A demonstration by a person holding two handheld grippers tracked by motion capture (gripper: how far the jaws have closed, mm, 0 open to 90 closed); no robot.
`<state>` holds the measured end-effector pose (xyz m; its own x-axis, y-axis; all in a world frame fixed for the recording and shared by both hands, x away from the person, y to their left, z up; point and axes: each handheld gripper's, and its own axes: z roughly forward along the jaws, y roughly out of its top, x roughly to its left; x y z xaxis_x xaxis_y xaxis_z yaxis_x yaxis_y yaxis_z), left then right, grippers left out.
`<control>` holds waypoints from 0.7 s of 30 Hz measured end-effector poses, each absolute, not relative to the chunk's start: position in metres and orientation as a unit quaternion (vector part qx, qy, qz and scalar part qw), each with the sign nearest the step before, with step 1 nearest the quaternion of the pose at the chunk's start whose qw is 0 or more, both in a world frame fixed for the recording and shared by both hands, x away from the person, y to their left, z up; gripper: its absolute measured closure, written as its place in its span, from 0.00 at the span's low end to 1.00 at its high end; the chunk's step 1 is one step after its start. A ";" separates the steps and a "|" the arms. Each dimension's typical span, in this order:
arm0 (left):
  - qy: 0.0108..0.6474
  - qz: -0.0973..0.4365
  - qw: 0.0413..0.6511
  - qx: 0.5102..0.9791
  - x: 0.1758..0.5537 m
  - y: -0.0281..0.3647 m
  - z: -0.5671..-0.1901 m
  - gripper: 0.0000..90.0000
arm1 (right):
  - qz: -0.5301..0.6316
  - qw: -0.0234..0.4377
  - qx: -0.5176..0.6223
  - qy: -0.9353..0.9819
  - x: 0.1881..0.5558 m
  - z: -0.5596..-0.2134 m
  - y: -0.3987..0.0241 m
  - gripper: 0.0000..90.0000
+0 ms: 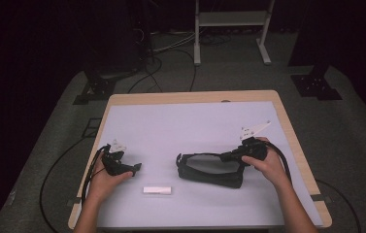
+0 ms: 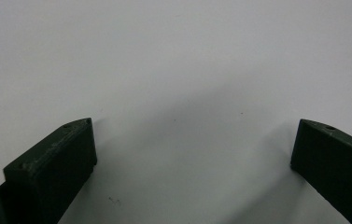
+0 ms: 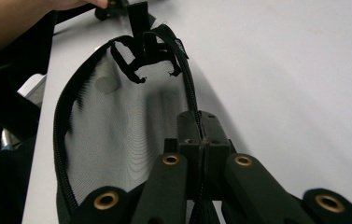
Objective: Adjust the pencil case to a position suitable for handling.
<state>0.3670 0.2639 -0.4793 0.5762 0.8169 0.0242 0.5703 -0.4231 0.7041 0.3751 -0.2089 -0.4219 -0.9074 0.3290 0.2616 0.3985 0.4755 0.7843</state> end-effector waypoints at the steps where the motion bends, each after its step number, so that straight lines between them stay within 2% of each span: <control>1: 0.421 0.185 0.333 0.823 0.367 0.264 -0.479 0.00 | -0.465 0.041 -0.208 -0.860 0.375 -0.422 -0.208 0.98; 11: 0.421 0.185 0.333 0.823 0.367 0.264 -0.479 0.00 | -0.453 0.066 -0.185 -0.869 0.374 -0.427 -0.199 0.98; 21: 0.421 0.185 0.333 0.823 0.367 0.264 -0.479 0.00 | -0.453 0.070 -0.174 -0.871 0.374 -0.430 -0.195 0.97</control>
